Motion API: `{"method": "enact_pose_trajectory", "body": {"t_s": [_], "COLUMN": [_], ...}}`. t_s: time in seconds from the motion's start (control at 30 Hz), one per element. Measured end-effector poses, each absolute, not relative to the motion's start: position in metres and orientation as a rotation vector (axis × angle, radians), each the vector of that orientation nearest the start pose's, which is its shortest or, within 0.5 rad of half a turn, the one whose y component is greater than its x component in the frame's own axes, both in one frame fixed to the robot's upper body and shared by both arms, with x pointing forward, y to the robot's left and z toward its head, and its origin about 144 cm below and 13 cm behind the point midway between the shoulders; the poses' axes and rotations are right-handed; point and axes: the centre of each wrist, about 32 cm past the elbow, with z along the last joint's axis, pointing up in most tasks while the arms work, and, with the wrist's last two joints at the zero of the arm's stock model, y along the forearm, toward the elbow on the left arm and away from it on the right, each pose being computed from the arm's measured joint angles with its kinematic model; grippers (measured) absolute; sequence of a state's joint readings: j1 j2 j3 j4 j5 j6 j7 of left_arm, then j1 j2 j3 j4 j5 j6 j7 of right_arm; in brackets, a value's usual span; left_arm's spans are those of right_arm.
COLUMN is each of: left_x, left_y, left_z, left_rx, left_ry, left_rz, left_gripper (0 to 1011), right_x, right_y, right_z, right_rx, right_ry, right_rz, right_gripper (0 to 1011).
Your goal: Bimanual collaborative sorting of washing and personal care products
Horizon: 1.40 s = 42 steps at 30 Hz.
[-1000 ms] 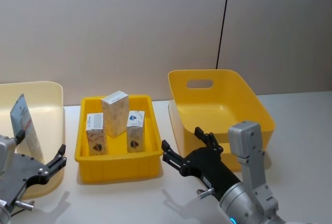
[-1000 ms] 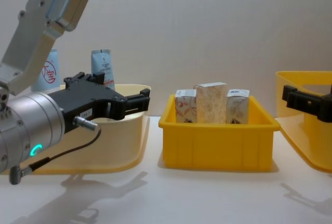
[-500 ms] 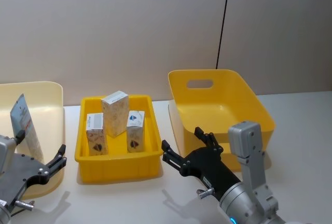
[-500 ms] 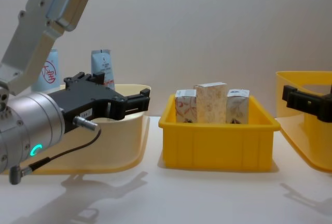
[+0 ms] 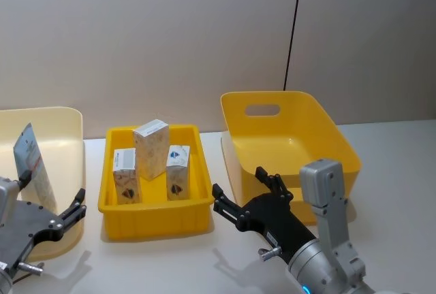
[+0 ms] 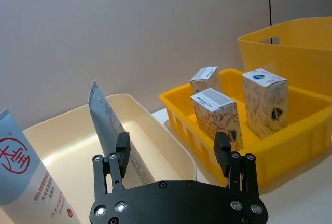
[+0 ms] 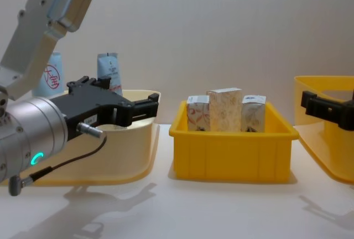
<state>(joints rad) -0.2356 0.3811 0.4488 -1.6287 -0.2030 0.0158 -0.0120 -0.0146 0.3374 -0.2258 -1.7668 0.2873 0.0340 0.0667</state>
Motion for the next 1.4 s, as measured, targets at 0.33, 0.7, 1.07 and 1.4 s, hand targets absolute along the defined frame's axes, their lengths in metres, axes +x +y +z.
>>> {"method": "enact_pose_trajectory", "body": {"t_s": [0.33,0.7,1.07,1.4], "left_x": [0.491,0.497,0.514,0.53], "left_y": [0.206,0.218,0.225,0.224], "left_z": [1.211,1.223,1.229,1.229], "left_rx": [0.027,-0.031,-0.054,-0.055], "left_ry": [-0.198,-0.041,0.073,0.117], "left_rz": [1.157,1.216,1.237,1.215], "left_gripper": [1003,1004,1003,1003], "right_x": [0.443,0.443,0.443,0.443], "right_y": [-0.237,-0.237,-0.237,-0.237], "right_z": [1.189,1.189,1.189,1.189], "right_rx": [0.026,0.026,0.026,0.026], "right_ry": [-0.075,-0.075,-0.075,-0.075], "right_rz": [-1.23,-1.23,-1.23,-1.23], "right_gripper": [1009,1009,1009,1009]}}
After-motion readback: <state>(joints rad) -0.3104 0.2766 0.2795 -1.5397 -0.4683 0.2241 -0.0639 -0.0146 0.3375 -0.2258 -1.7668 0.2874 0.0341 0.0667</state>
